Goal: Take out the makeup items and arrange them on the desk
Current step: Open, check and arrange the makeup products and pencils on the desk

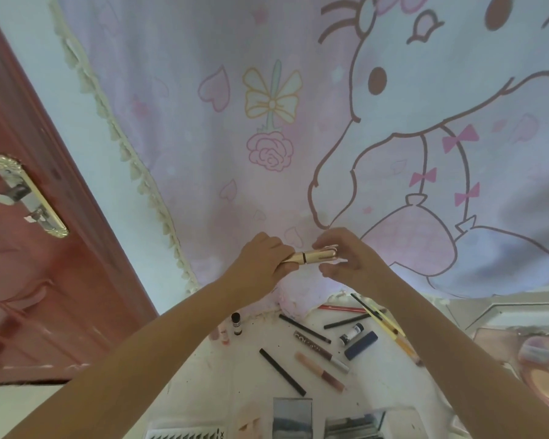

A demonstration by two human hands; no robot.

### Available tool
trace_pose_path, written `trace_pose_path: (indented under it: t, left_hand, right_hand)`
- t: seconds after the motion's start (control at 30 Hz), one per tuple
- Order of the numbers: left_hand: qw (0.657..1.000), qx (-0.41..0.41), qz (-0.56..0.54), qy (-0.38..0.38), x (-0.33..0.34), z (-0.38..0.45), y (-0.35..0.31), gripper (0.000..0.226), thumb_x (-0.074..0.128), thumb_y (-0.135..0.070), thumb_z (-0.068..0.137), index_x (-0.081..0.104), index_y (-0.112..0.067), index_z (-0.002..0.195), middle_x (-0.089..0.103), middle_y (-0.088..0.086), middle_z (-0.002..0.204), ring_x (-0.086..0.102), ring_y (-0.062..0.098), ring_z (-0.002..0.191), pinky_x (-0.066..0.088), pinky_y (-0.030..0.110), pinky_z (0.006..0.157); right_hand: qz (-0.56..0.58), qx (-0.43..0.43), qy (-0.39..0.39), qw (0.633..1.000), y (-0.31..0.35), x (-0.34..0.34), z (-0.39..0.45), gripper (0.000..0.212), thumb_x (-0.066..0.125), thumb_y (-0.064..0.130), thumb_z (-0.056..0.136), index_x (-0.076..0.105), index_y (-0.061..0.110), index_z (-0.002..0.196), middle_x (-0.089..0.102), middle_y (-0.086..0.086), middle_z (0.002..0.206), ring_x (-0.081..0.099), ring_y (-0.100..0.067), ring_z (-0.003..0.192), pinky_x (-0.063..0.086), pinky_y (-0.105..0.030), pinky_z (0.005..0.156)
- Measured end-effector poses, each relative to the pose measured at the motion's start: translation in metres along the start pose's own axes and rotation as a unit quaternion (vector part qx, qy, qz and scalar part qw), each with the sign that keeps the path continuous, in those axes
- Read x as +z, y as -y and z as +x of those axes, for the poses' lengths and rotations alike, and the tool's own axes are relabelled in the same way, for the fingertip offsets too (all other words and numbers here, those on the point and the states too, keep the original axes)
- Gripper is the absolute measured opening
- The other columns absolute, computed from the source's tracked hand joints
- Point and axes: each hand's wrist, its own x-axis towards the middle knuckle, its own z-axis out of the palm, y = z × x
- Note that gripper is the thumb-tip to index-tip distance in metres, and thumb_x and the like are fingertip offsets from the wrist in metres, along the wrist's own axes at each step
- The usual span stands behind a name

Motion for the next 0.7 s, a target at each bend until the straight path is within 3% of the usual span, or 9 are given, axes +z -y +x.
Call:
trace_pose_path:
  t: [0.07, 0.13, 0.17, 0.27, 0.33, 0.43, 0.53, 0.63, 0.7]
  left_hand:
    - [0.999, 0.011, 0.021, -0.024, 0.000, -0.001, -0.004, 0.039, 0.039, -0.035, 0.083, 0.065, -0.008, 0.072, 0.056, 0.002, 0.061, 0.035, 0.011, 0.063, 0.034, 0.022, 0.058]
    - [0.998, 0.024, 0.033, -0.046, 0.003, -0.003, -0.006, 0.033, 0.042, -0.032, 0.081, 0.064, -0.012, 0.068, 0.055, -0.001, 0.057, 0.034, 0.008, 0.060, 0.033, 0.019, 0.054]
    - [0.998, 0.027, 0.035, -0.044, 0.004, -0.004, -0.007, 0.032, 0.042, -0.032, 0.081, 0.064, -0.013, 0.067, 0.054, -0.002, 0.055, 0.033, 0.007, 0.060, 0.031, 0.018, 0.057]
    - [0.999, 0.028, 0.020, -0.039, 0.005, -0.008, -0.006, 0.033, 0.041, -0.032, 0.082, 0.061, -0.012, 0.066, 0.037, -0.008, 0.057, 0.031, 0.008, 0.058, 0.013, 0.016, 0.061]
    - [1.000, 0.017, -0.005, -0.017, 0.007, -0.012, -0.004, 0.043, 0.034, -0.038, 0.083, 0.063, -0.008, 0.073, 0.034, -0.009, 0.064, 0.032, 0.012, 0.062, 0.013, 0.020, 0.057]
    - [0.999, -0.022, -0.038, 0.030, 0.008, -0.018, -0.001, 0.065, 0.018, -0.051, 0.080, 0.062, -0.003, 0.087, 0.028, -0.014, 0.064, 0.028, 0.013, 0.066, 0.024, 0.014, 0.062]
    - [0.997, -0.032, -0.021, 0.065, 0.005, -0.021, 0.000, 0.055, 0.027, -0.049, 0.089, 0.060, -0.005, 0.092, 0.024, -0.017, 0.065, 0.029, 0.014, 0.071, 0.024, 0.020, 0.063]
    - [0.992, -0.065, -0.018, 0.105, 0.000, -0.022, 0.004, 0.033, 0.036, -0.033, 0.098, 0.057, -0.007, 0.099, 0.026, -0.014, 0.067, 0.028, 0.012, 0.072, 0.017, 0.020, 0.067]
    - [0.992, -0.072, -0.015, 0.106, -0.003, -0.024, 0.003, 0.032, 0.035, -0.031, 0.098, 0.057, -0.008, 0.101, 0.026, -0.014, 0.067, 0.029, 0.014, 0.075, 0.019, 0.022, 0.067]
  right_hand:
    - [0.017, 0.071, 0.005, 0.997, 0.005, 0.001, 0.001, 0.009, 0.046, 0.016, 0.093, 0.051, 0.024, 0.094, 0.059, 0.010, 0.073, 0.057, 0.001, 0.052, 0.046, -0.014, 0.050]
    - [-0.062, 0.101, 0.007, 0.993, 0.004, 0.002, 0.002, 0.026, 0.039, 0.026, 0.096, 0.052, 0.019, 0.075, 0.055, 0.009, 0.046, 0.046, 0.001, 0.033, 0.039, -0.011, 0.042]
    - [-0.087, 0.090, -0.002, 0.992, 0.003, 0.003, 0.000, 0.028, 0.042, 0.023, 0.095, 0.049, 0.021, 0.069, 0.053, 0.010, 0.044, 0.045, 0.001, 0.033, 0.039, -0.010, 0.043]
    - [-0.031, 0.038, -0.022, 0.999, -0.005, 0.004, -0.007, 0.033, 0.052, 0.000, 0.087, 0.051, 0.031, 0.078, 0.055, 0.009, 0.077, 0.055, -0.002, 0.061, 0.047, -0.015, 0.061]
    - [-0.002, 0.032, -0.009, 0.999, -0.010, 0.006, -0.009, 0.039, 0.056, -0.003, 0.084, 0.049, 0.035, 0.087, 0.054, 0.013, 0.092, 0.057, 0.002, 0.074, 0.047, -0.013, 0.064]
    - [0.013, 0.084, 0.013, 0.996, -0.009, 0.014, -0.006, 0.015, 0.051, 0.017, 0.091, 0.049, 0.031, 0.088, 0.061, 0.013, 0.077, 0.058, 0.004, 0.057, 0.046, -0.013, 0.054]
    - [-0.051, 0.088, 0.017, 0.995, -0.008, 0.017, -0.004, 0.023, 0.046, 0.018, 0.094, 0.051, 0.025, 0.073, 0.055, 0.012, 0.049, 0.047, 0.003, 0.037, 0.041, -0.015, 0.049]
    - [0.005, 0.039, 0.005, 0.999, -0.008, 0.016, -0.004, 0.035, 0.054, -0.004, 0.086, 0.054, 0.031, 0.084, 0.058, 0.009, 0.076, 0.057, 0.006, 0.060, 0.050, -0.013, 0.059]
    - [0.047, 0.043, 0.024, 0.998, -0.008, 0.017, -0.002, 0.040, 0.056, -0.003, 0.085, 0.053, 0.036, 0.093, 0.060, 0.009, 0.087, 0.061, 0.002, 0.070, 0.053, -0.015, 0.060]
